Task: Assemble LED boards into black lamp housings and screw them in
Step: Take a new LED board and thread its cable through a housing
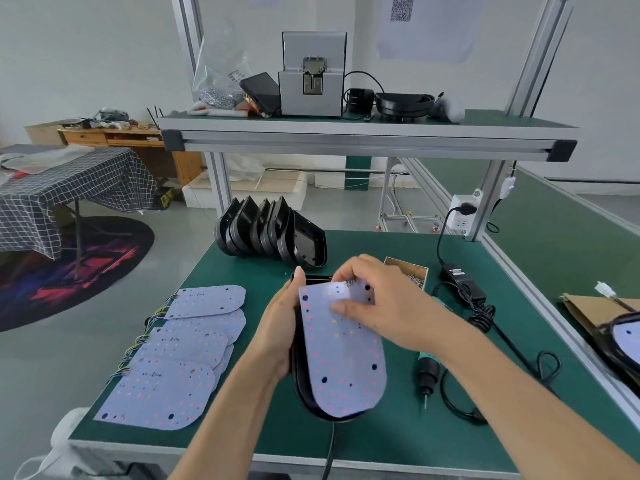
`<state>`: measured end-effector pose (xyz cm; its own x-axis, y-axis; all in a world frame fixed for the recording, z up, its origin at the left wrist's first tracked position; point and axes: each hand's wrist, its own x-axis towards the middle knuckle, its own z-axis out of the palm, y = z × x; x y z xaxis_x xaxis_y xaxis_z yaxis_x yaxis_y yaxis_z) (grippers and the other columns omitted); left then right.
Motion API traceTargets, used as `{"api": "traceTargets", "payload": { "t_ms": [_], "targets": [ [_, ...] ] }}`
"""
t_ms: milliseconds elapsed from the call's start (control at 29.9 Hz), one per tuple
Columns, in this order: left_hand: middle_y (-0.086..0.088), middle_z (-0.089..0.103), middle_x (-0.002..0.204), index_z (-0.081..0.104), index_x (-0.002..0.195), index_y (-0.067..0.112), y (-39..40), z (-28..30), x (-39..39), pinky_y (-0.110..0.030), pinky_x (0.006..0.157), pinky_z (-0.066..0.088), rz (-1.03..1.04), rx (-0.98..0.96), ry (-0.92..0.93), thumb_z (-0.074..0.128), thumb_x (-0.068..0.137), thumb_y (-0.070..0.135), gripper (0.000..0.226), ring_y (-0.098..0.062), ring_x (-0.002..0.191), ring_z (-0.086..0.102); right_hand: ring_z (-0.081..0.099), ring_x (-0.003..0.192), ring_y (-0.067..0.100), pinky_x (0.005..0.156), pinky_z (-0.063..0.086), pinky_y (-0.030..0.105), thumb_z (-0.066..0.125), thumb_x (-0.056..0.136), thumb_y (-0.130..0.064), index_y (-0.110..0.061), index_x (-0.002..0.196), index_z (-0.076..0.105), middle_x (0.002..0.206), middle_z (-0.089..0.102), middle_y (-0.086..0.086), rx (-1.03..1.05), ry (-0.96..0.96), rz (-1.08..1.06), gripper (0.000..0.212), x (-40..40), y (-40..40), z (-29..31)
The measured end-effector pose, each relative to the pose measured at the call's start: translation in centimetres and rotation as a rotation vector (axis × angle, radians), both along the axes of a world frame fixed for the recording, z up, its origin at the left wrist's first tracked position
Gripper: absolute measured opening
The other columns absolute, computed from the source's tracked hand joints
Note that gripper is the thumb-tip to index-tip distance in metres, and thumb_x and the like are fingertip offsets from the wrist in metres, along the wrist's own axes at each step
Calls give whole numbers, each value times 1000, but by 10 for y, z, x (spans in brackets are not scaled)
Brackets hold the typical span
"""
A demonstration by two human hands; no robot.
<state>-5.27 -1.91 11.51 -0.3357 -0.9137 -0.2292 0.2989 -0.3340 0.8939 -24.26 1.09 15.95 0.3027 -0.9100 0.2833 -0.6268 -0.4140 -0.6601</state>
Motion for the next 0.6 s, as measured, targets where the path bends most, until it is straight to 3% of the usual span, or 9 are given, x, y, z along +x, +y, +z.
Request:
{"api": "traceTargets", "payload": {
  "t_ms": [100, 167, 268, 402, 502, 569, 603],
  "targets": [
    [-14, 72, 88, 74, 91, 9, -2, 2, -2, -33, 66, 56, -18, 9, 26, 55, 89, 67, 61, -28, 71, 68, 56, 92, 3, 75, 43, 15, 73, 92, -44, -37, 105, 60, 104, 61, -19, -17, -92, -56, 19, 4, -3, -8],
    [-13, 75, 85, 78, 83, 12, -3, 2, -2, -31, 63, 59, -16, 39, 22, 52, 94, 66, 61, -27, 68, 71, 45, 107, -3, 87, 38, 20, 70, 93, -48, -40, 108, 58, 108, 55, -26, -62, -27, -84, 21, 4, -3, -14],
    [-13, 69, 80, 71, 79, 11, -2, 3, 3, -32, 62, 55, -4, 58, 11, 54, 93, 68, 61, -28, 65, 66, 36, 111, -11, 97, 29, 23, 67, 96, -48, -41, 111, 55, 109, 49, -27, -118, 69, -63, 20, 5, 0, -21],
    [-21, 59, 106, 60, 107, 9, 2, 7, 6, -44, 83, 47, 25, 44, 4, 54, 91, 68, 61, -38, 91, 56, 48, 105, 12, 106, 34, 37, 60, 100, -50, -43, 132, 56, 110, 45, -14, -203, 196, -84, 34, 3, 7, -28],
    [-23, 72, 122, 71, 120, -2, 3, 7, 5, -48, 93, 55, 22, 48, 15, 47, 96, 69, 78, -44, 108, 69, 38, 136, 9, 117, 32, 28, 65, 100, -45, -35, 157, 43, 139, 39, -3, -270, 0, -191, 62, 12, 21, -42],
    [-24, 72, 121, 71, 125, 1, 3, 8, 2, -50, 94, 57, 10, 30, 16, 47, 96, 70, 78, -44, 112, 69, 25, 148, -4, 117, 22, 10, 71, 94, -53, -45, 161, 24, 154, 29, -10, -145, -255, -258, 82, 21, 30, -51],
    [-25, 72, 121, 68, 127, 0, 3, 8, 0, -51, 97, 56, 5, 13, 22, 48, 95, 69, 79, -45, 114, 68, 27, 146, -11, 114, 23, 5, 74, 89, -57, -53, 159, 20, 157, 29, -18, -68, -387, -280, 89, 27, 33, -54]
  ]
}}
